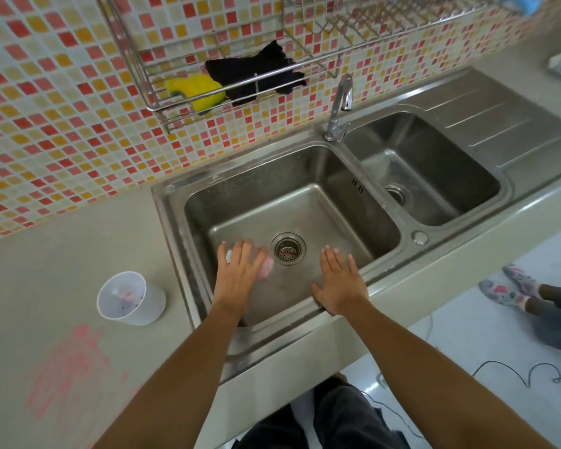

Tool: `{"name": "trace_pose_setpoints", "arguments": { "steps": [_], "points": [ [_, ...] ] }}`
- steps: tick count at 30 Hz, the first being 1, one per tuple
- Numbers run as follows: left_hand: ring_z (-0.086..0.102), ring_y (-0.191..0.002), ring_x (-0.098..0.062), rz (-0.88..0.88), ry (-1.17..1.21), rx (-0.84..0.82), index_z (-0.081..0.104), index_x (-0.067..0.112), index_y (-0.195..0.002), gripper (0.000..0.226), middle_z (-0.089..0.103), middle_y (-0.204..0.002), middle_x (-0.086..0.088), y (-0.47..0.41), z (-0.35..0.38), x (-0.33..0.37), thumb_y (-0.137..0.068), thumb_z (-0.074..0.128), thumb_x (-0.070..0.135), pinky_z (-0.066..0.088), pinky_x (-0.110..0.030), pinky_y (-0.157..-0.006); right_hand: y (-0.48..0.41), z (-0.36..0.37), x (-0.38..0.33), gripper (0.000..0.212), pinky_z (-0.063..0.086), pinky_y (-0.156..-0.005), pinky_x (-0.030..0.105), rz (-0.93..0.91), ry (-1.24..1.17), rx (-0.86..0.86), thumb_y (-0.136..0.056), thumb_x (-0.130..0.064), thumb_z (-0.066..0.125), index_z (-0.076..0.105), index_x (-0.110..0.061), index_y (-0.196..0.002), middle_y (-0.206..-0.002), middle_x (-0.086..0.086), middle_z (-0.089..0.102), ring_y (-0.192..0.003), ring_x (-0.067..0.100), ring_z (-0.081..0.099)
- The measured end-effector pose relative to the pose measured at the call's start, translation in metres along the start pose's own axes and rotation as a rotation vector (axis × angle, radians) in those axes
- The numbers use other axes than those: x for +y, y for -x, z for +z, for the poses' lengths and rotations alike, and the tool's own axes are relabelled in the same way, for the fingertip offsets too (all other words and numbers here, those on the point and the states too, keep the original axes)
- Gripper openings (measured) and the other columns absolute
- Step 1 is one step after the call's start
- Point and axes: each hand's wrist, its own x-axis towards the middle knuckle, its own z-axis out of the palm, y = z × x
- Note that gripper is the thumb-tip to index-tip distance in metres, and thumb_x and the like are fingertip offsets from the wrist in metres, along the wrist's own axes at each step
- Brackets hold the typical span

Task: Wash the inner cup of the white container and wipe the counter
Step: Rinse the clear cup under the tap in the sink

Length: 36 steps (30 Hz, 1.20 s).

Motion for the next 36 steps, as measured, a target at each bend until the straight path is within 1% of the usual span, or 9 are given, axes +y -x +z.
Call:
{"name": "trace_pose_setpoints", "arguments": {
  "steps": [6,9,12,20,24,26,29,34,36],
  "points": [
    [0.044,-0.118,-0.031,-0.094,0.053,-0.025,0.033,0.021,-0.128,0.106,0.044,-0.125,-0.013,-0.016,-0.01,0.008,-0.038,0.089,0.02,0.032,-0.056,-0.103,-0.001,-0.004,0.003,0.076,-0.007,-0.119,0.045,-0.065,-0.087,-0.03,-0.097,-0.049,0.027,-0.008,-0.008,-0.151,-0.16,0.008,-0.011,-0.147,0.022,-0.012],
    [0.051,-0.108,-0.031,-0.225,0.163,0.011,0.044,0.019,-0.127,0.089,0.051,-0.115,-0.015,-0.036,-0.014,0.017,-0.052,0.09,0.026,0.036,-0.061,-0.1,-0.014,-0.021,0.021,0.075,-0.006,-0.119,0.04,-0.086,-0.32,0.035,-0.098,-0.041,0.039,-0.002,-0.008,-0.151,-0.161,0.006,-0.004,-0.147,0.02,-0.009],
    [0.057,-0.106,-0.032,-0.372,0.301,0.034,0.041,0.021,-0.126,0.065,0.054,-0.115,-0.013,-0.061,-0.027,0.028,-0.072,0.076,0.036,0.034,-0.063,-0.102,-0.045,-0.051,0.059,0.074,-0.002,-0.12,0.037,-0.077,-0.474,0.151,-0.098,-0.037,0.045,0.004,-0.007,-0.152,-0.161,0.007,0.002,-0.147,0.021,-0.004],
    [0.048,-0.122,-0.025,-0.513,0.65,0.149,0.042,0.022,-0.129,0.066,0.053,-0.126,-0.004,-0.142,-0.09,0.06,-0.075,0.064,0.053,0.025,-0.054,-0.111,-0.166,-0.158,0.131,0.074,0.013,-0.119,0.042,-0.031,-0.68,0.27,-0.096,-0.032,0.052,0.008,-0.015,-0.153,-0.161,0.005,0.004,-0.147,0.023,0.006],
    [0.048,-0.121,-0.017,-0.467,0.828,0.176,0.042,0.023,-0.133,0.076,0.053,-0.128,0.002,-0.185,-0.115,0.065,-0.068,0.077,0.042,0.026,-0.04,-0.11,-0.218,-0.18,0.137,0.075,0.029,-0.113,0.051,-0.061,-0.768,0.226,-0.091,-0.03,0.058,0.013,-0.024,-0.15,-0.158,0.006,0.02,-0.142,0.03,0.026],
    [0.046,-0.124,-0.015,-0.43,0.922,0.167,0.04,0.026,-0.134,0.08,0.052,-0.131,0.005,-0.201,-0.12,0.065,-0.066,0.081,0.04,0.023,-0.036,-0.11,-0.231,-0.187,0.136,0.066,0.043,-0.099,0.043,-0.057,-0.827,0.186,-0.092,-0.026,0.058,0.02,-0.024,-0.145,-0.146,0.009,0.043,-0.128,0.032,0.047],
    [0.044,-0.124,-0.014,-0.423,0.997,0.14,0.04,0.031,-0.134,0.085,0.051,-0.132,0.009,-0.217,-0.122,0.068,-0.062,0.084,0.041,0.026,-0.035,-0.109,-0.243,-0.189,0.139,0.054,0.042,-0.081,0.032,-0.073,-0.778,0.152,-0.095,-0.019,0.053,0.026,-0.023,-0.142,-0.125,0.012,0.059,-0.108,0.032,0.059],
    [0.059,-0.112,-0.016,-0.417,1.136,0.057,0.039,0.038,-0.134,0.094,0.059,-0.123,0.013,-0.24,-0.102,0.08,-0.052,0.079,0.064,0.05,-0.039,-0.097,-0.252,-0.184,0.142,0.055,0.044,-0.099,0.041,-0.321,-0.542,0.14,-0.092,-0.013,0.056,0.037,-0.022,-0.142,-0.135,0.013,0.051,-0.115,0.034,0.056],
    [0.057,-0.114,-0.016,-0.428,1.157,0.065,0.043,0.034,-0.132,0.093,0.058,-0.123,0.012,-0.245,-0.1,0.087,-0.051,0.079,0.06,0.05,-0.039,-0.097,-0.256,-0.182,0.144,0.055,0.045,-0.099,0.042,-0.377,-0.491,0.152,-0.087,-0.017,0.064,0.042,-0.024,-0.137,-0.138,0.011,0.051,-0.114,0.034,0.057]
  ]
}}
